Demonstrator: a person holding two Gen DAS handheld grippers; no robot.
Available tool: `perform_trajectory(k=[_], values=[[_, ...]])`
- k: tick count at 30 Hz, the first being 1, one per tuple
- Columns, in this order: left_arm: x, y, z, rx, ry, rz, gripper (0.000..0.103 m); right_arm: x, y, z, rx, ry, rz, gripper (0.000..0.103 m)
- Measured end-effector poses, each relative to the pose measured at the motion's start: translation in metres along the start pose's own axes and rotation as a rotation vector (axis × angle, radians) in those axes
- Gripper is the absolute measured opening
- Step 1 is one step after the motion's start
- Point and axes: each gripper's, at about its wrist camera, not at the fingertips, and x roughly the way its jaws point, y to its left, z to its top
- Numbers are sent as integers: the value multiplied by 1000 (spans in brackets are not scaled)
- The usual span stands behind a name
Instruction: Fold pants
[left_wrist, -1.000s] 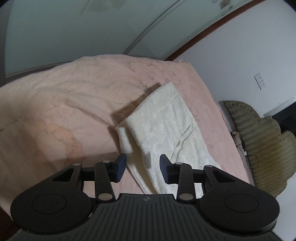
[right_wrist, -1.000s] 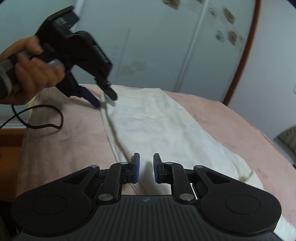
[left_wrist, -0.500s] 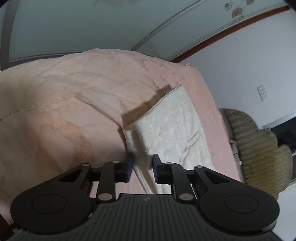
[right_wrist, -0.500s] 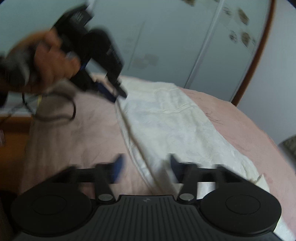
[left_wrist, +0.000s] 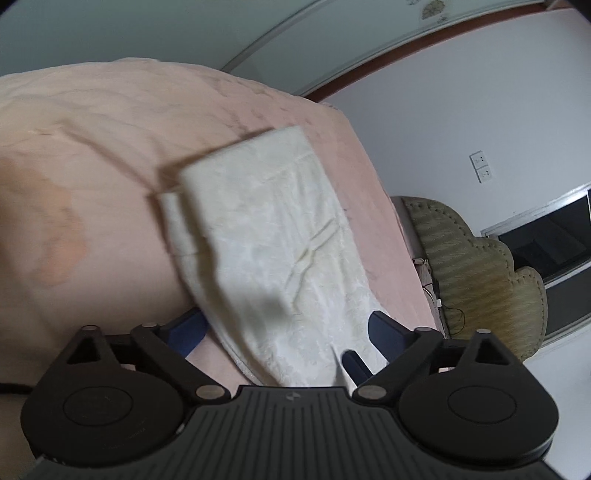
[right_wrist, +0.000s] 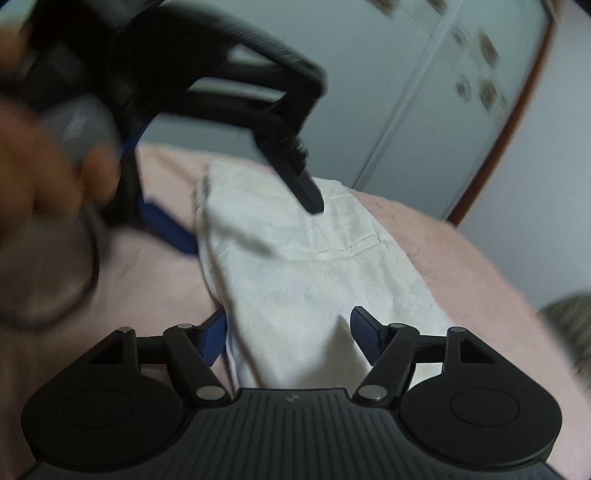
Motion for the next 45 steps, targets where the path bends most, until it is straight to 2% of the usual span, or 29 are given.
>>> perform_trajectory(k=[3,5,6,9,11,12,13,14,15,16,19,22,26,30,34,39,41,45], values=[[15,-7,2,24,-34,17,95,-17,-44,5,246,-44,116,69],[23,-11,7,24,-68,10,95,-27,-70,6,346,-60,226,70],[25,-11,11,22,-89,-1,95,-30,-79,6,376,-67,240,70],[38,-6,22,-36,-98,3,95,-25,-96,5,386,-28,142,70],[39,-7,25,-28,-118,8,90,-8,-99,0,380,59,62,70],[40,-9,26,4,-128,25,81,2,-99,-5,379,101,60,70],[42,-12,27,47,-123,47,58,11,-96,-10,373,138,78,70],[46,-14,28,100,-104,94,44,20,-90,-15,349,175,94,71],[51,-15,28,141,-91,145,26,21,-84,-17,315,157,78,72],[52,-16,26,167,-95,166,17,20,-81,-15,297,151,71,72],[45,-24,22,214,-121,182,10,16,-89,-10,315,128,109,71],[30,-51,12,298,-183,171,9,2,-99,-8,341,50,71,70],[5,-119,-27,587,-307,160,9,-23,-116,-6,347,-50,19,70],[-3,-170,-73,762,-344,78,9,-58,-132,-14,339,-127,-13,71],[8,-212,-120,893,-313,17,10,-103,-157,-36,349,-183,-23,71],[32,-246,-178,1011,-204,-88,10,-157,-183,-69,332,-228,-77,71],[46,-255,-201,1060,-167,-123,10,-179,-187,-84,305,-203,-131,72],[81,-262,-236,1137,-88,-142,11,-210,-199,-115,311,-136,-203,72]])
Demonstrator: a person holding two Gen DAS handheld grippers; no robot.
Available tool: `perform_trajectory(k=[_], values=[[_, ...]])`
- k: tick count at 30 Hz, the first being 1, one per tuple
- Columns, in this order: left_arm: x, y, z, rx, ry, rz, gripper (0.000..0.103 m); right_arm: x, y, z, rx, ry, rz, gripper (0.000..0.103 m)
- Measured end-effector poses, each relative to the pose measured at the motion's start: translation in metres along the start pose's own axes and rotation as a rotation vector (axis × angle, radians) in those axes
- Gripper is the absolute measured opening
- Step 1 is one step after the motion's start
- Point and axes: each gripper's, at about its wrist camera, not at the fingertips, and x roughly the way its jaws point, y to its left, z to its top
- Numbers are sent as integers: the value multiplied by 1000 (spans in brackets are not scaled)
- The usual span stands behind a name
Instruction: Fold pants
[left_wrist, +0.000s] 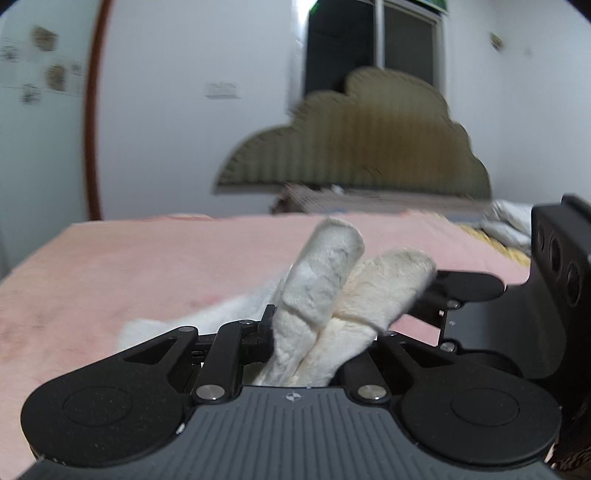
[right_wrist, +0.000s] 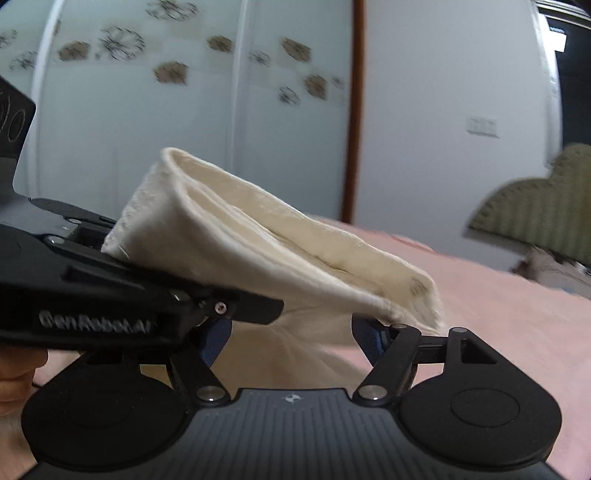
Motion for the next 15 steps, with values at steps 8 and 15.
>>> perform_trajectory(k=[8,15], values=[[35,-37,-27,70,60,-75,11,-21,-19,-34,49,31,-84,72],[62,-57,-33,95,91,-102,15,-16,-29,-46,100,141,-150,72]])
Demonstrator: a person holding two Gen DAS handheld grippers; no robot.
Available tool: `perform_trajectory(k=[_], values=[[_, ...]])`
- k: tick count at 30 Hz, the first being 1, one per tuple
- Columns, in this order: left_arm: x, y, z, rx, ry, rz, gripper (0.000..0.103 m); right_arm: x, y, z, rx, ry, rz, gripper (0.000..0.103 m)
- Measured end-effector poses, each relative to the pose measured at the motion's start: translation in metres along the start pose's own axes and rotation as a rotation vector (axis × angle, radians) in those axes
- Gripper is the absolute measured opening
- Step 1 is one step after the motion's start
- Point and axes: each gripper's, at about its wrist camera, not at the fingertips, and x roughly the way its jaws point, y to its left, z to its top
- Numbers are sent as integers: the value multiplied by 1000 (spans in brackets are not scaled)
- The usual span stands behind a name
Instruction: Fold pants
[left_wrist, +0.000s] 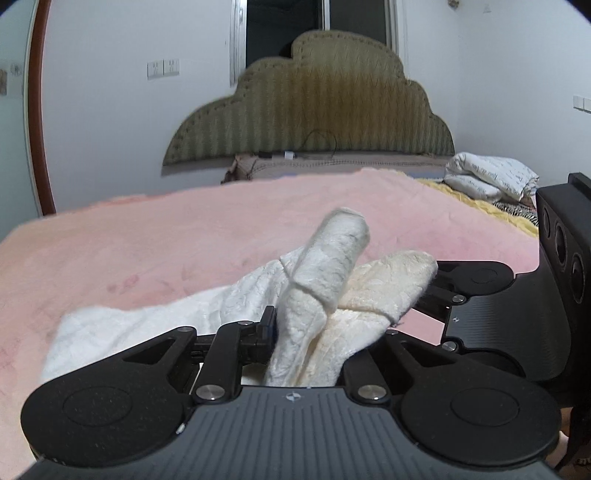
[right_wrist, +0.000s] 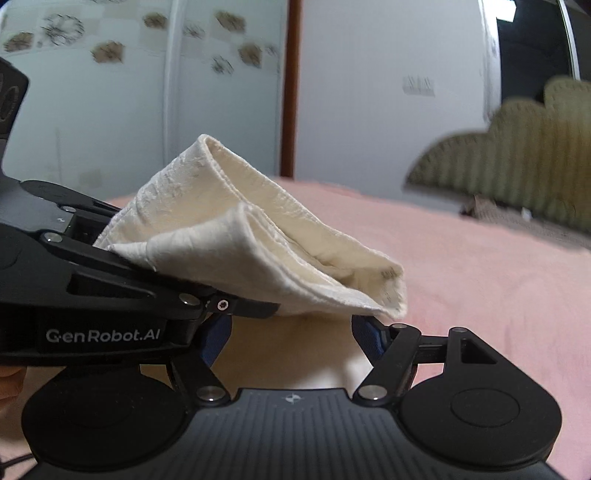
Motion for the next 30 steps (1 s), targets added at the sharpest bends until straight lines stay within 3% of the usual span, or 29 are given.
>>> perform_trajectory(k=[5,7,11,14,19,22,26,30], values=[[5,-10,-12,79,77,-23,32,-14,2,-13,-28,127,-95,72],[-1,-9,-13,106,91,-51,50,-25,-3,-16,-7,149,-123,72],[-27,6,-19,120,92,-151,66,-47,-16,-19,49,169,-228,75],[-51,24,-28,114,59,-139,77,-57,-20,-13,107,122,-299,75],[-91,59,-49,143,1,40,80,-67,-13,0,272,-29,-131,75],[-106,76,-63,165,35,88,80,-59,1,1,307,-25,-6,76],[-117,91,-80,175,97,102,80,-37,26,-2,203,73,-42,76],[-121,93,-88,252,126,133,82,-27,30,-9,235,99,-41,81]])
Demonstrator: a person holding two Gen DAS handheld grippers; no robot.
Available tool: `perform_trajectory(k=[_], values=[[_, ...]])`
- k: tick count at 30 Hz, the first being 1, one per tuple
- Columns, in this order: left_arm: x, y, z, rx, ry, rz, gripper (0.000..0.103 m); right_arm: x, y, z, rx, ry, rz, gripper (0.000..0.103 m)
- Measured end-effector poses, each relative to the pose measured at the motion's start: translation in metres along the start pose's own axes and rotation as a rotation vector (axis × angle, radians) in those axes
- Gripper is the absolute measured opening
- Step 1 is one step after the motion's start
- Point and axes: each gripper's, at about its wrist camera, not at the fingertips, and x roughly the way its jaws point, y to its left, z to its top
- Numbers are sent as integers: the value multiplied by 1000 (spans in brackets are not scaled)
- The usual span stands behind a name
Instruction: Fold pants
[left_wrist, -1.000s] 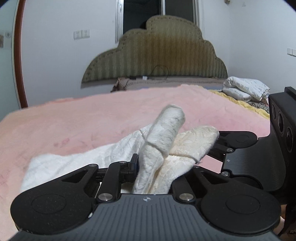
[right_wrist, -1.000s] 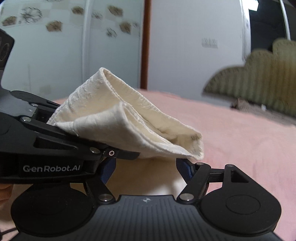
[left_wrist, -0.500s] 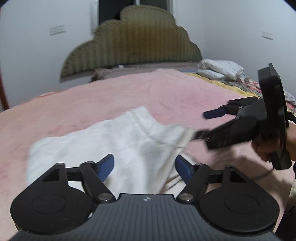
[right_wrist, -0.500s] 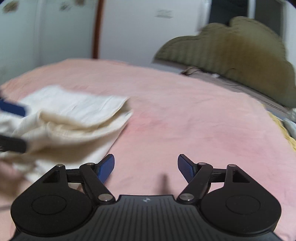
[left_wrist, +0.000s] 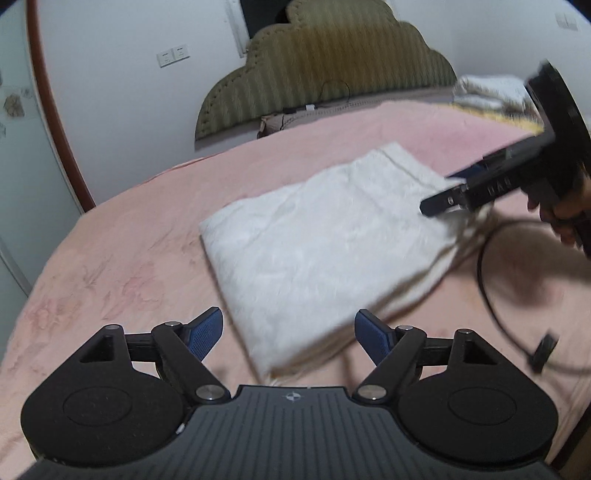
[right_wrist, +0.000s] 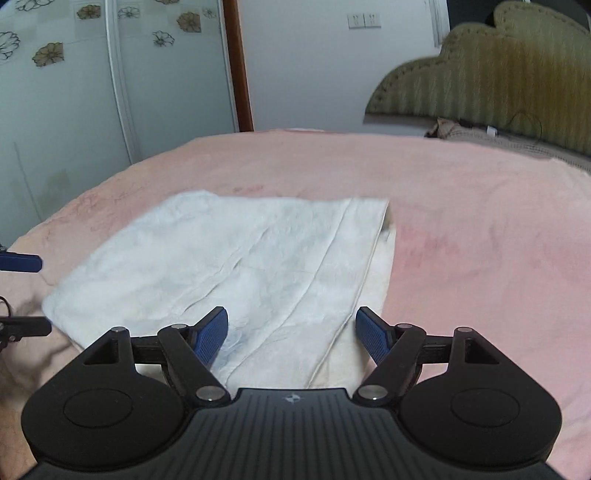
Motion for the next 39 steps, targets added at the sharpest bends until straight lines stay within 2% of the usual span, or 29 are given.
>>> perform_trajectory(k=[2,4,7,9,11,13,16,19,22,24,26,29,31,32,34,36,39], values=[[0,-6,-5,70,9,36,82,-1,-2,-2,15,-7,2,81],[0,-6,-11,95,6,87,82,-5,-2,-5,16,-12,0,81],[7,8,-15,40,40,139,82,0,-8,-4,18,-13,0,82],[13,20,-19,-8,93,161,82,2,-11,-6,12,-10,-24,90],[12,29,-22,-36,114,156,82,1,-17,-7,37,-12,-27,91],[4,35,-22,-47,97,139,81,-4,-27,-7,82,-25,-18,91],[-7,52,-16,-130,39,63,82,-6,-44,-6,172,-32,9,91],[-2,78,-2,-300,0,-50,82,-3,-64,-5,295,-20,74,91],[20,100,11,-482,-27,-164,83,5,-83,-5,404,-13,149,91],[41,111,17,-603,-13,-242,84,12,-92,-8,448,0,181,91],[60,116,18,-691,16,-280,84,15,-96,-8,455,5,185,91],[76,115,21,-733,64,-209,84,12,-88,-5,404,-14,113,91],[75,108,26,-709,72,-109,84,8,-77,-2,348,-36,4,91],[74,102,31,-676,81,-35,84,6,-70,0,324,-50,-50,91],[72,89,40,-615,92,85,84,0,-56,2,303,-90,-111,91],[69,75,48,-580,93,129,84,-5,-43,5,298,-122,-116,91],[65,54,58,-523,87,130,86,-7,-23,9,228,-137,-113,91]])
